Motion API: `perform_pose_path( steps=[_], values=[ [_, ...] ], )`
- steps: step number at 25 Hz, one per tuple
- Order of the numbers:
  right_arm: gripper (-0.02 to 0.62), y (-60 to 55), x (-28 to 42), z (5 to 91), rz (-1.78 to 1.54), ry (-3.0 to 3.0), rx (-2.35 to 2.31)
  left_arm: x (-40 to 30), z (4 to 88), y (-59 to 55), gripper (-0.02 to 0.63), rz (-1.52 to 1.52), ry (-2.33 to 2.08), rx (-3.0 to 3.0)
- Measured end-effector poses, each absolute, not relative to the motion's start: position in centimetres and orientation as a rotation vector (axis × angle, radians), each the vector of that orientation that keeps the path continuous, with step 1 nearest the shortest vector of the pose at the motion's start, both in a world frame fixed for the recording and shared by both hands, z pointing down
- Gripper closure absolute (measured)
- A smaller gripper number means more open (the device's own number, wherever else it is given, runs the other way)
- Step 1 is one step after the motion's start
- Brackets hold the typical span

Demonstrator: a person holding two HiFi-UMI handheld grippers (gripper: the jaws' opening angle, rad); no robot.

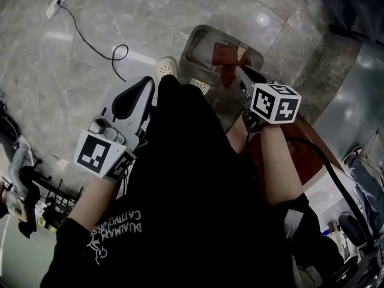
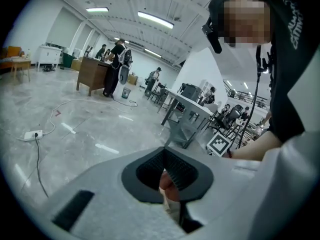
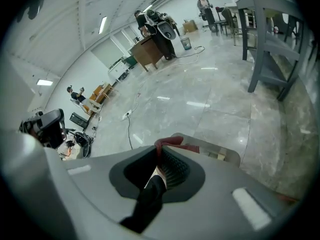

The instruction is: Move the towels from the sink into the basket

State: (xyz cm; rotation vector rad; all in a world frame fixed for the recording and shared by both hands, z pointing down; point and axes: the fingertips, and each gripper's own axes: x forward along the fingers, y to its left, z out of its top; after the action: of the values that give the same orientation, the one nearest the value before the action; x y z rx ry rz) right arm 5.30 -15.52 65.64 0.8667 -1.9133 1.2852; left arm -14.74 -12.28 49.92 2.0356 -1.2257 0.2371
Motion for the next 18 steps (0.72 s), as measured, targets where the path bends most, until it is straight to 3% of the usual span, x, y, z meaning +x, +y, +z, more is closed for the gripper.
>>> perform_pose_path(
  steps=[18],
  values=[
    [0.558,-14.6,2.4,87.4,1.45,-1.761,0.878,-15.1,71.8,-12.1,0.606,0.351,-1.065,1.923]
  ],
)
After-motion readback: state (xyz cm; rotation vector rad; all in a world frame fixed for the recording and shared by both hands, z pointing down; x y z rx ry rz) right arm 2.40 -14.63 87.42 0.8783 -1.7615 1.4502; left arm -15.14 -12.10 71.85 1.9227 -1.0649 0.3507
